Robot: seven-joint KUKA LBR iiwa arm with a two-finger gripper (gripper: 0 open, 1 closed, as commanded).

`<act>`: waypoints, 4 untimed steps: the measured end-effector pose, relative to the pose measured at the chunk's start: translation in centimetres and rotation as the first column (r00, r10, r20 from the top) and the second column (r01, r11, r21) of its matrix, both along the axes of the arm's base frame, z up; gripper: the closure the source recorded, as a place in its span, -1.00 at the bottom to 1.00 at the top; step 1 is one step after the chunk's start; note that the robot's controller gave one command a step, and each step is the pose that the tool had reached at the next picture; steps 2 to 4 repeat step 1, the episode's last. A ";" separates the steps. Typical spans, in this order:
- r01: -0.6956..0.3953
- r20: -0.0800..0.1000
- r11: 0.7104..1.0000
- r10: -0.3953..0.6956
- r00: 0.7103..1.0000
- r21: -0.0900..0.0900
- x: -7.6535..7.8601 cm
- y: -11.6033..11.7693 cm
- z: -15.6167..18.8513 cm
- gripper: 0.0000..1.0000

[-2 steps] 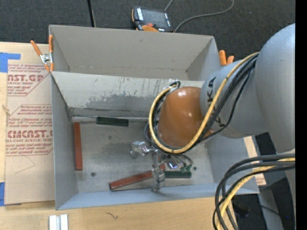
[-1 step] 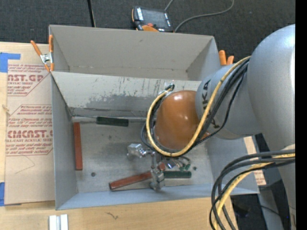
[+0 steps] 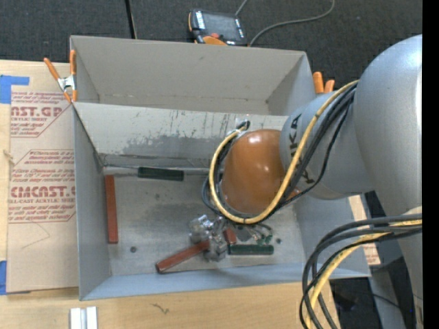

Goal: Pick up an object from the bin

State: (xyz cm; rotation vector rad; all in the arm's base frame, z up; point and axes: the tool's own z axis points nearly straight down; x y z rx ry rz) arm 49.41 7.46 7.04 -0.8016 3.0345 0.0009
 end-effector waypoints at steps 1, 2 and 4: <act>-0.028 0.005 1.000 0.028 1.000 -0.001 -0.8 -2.3 14.3 1.00; -0.028 0.005 1.000 0.028 1.000 -0.001 -0.8 -2.3 14.3 1.00; -0.028 0.005 1.000 0.028 1.000 -0.001 -0.8 -2.3 14.3 1.00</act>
Offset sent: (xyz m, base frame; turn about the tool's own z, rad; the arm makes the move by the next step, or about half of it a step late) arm -0.0091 -0.0227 0.1390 -0.0296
